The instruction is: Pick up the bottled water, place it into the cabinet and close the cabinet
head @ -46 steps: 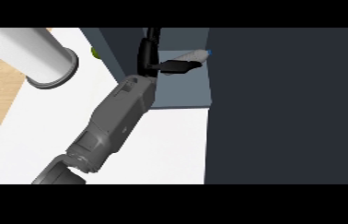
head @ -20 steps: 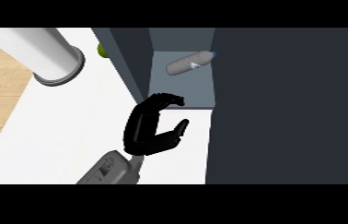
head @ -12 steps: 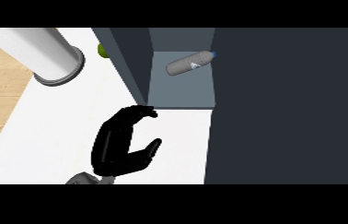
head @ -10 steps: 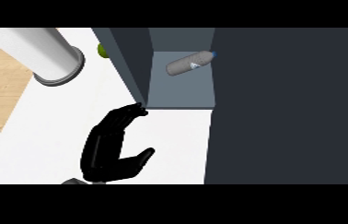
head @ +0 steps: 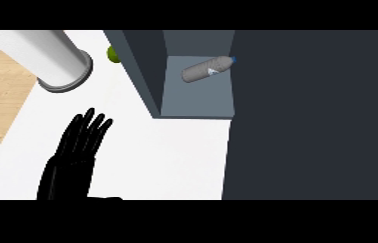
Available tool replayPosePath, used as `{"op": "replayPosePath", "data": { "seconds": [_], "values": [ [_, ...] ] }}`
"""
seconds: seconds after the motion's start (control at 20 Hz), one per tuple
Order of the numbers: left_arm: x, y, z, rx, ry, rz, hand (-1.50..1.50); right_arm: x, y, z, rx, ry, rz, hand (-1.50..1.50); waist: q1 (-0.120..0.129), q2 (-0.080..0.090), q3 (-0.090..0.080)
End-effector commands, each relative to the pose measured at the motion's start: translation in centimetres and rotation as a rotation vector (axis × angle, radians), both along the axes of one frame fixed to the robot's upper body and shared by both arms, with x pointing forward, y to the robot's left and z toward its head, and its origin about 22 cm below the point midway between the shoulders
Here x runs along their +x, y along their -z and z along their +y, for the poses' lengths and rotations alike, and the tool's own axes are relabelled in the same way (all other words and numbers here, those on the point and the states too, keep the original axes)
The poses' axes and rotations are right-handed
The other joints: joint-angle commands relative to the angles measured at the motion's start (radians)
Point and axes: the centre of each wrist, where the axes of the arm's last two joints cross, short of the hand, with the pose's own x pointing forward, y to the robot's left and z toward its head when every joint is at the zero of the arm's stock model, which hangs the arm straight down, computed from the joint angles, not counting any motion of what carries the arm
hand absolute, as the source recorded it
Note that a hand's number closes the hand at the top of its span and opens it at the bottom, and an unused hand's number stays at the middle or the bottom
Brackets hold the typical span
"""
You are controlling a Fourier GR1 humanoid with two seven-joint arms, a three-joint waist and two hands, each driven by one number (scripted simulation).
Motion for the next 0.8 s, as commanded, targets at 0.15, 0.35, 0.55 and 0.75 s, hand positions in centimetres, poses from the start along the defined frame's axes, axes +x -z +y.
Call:
{"op": "replayPosePath", "data": {
  "seconds": [0.15,0.35,0.55,0.75],
  "values": [
    [-1.7,-0.8,2.9,-0.013,-0.010,0.008,-1.50,0.2,-5.2,1.2,-0.177,-0.138,-0.201,1.50,0.020,-0.008,-0.008],
    [-2.5,-1.0,4.8,-0.009,-0.012,0.004,-1.50,0.4,-4.2,2.2,-0.132,-0.188,-0.161,1.50,0.038,-0.003,-0.009],
    [-2.7,-2.3,5.7,-0.015,-0.004,-0.013,-1.50,0.0,-3.7,3.5,0.024,-0.142,-0.082,1.50,0.052,0.010,-0.007],
    [-3.4,-2.2,6.9,-0.009,0.032,-0.011,-1.50,0.3,-3.1,4.1,0.107,-0.122,-0.070,1.50,0.095,0.019,-0.008]
  ]
}}
